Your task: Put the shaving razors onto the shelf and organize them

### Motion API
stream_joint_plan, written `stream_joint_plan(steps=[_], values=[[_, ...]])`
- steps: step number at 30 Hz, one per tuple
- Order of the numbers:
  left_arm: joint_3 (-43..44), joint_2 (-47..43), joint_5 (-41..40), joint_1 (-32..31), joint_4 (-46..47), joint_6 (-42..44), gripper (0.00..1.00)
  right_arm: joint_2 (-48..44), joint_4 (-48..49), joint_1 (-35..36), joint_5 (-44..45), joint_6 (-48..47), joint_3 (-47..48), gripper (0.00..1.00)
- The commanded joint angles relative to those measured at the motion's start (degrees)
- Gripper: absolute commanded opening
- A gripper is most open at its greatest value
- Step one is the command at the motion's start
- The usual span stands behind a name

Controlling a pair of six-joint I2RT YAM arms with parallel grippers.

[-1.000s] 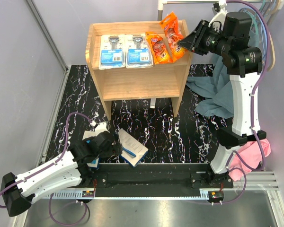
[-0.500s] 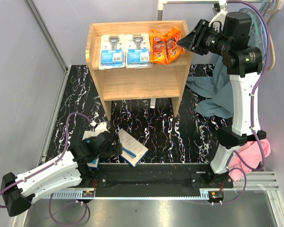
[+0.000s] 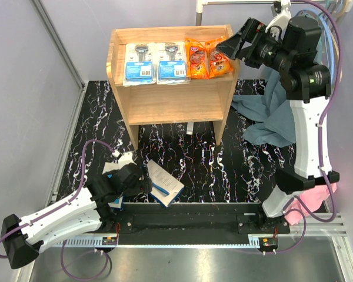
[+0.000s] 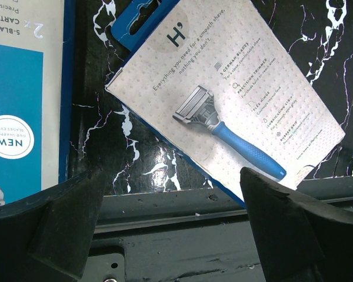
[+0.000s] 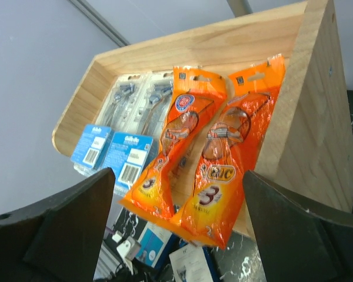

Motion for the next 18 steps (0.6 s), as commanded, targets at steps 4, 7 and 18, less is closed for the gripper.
stream_joint_plan(steps=[4,7,18], values=[[0.5,-1.1,0.0,-0.3,2.0,-1.3,0.99,-11.1,16.1,-0.5,-1.9,-1.2,-12.2,1.0],[0.8,-1.4,0.0,-0.3,1.9,-1.6,0.99,-11.8,16.2,-0.5,-4.2,-1.1,-12.7,1.0],[2.7,-2.7,0.8,-0.3,1.3,-2.9,0.99,-17.1,9.8,5.8,-3.9,-4.9,-19.1,1.0]])
